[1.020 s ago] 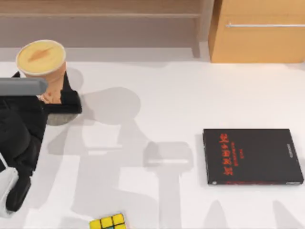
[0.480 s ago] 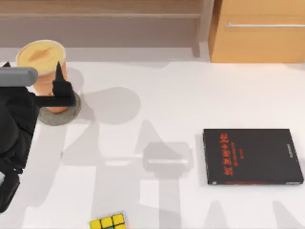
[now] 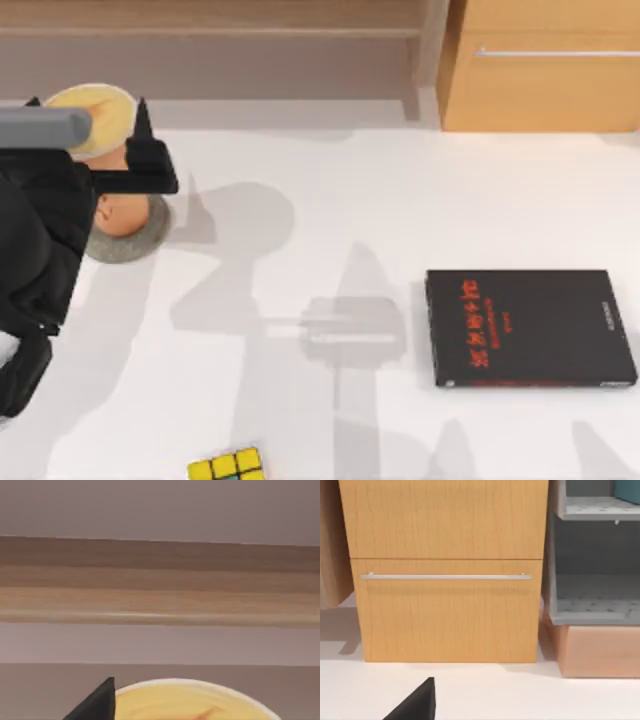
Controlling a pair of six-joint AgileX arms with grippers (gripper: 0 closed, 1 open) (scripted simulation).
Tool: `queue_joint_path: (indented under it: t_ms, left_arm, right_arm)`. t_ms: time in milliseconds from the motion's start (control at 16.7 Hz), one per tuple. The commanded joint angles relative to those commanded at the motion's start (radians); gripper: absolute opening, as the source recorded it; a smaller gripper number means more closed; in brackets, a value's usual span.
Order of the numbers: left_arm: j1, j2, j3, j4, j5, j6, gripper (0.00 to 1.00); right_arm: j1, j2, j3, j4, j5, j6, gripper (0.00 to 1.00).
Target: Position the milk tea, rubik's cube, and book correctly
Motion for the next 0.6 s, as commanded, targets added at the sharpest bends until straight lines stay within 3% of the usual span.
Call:
queue_joint_path:
  t_ms: [300,600]
  left_arm:
    - [-0.141,-0.096,0.185,-0.367,0.046,-0.136,1.0]
    - [-0.32,-0.157,0.37,-0.969,0.1,-0.376,1.0]
  right_arm:
    - [0.0,0.0,0.0,0.0,0.0,0.0,1.0]
    - [0.0,0.0,0.0,0.0,0.0,0.0,1.0]
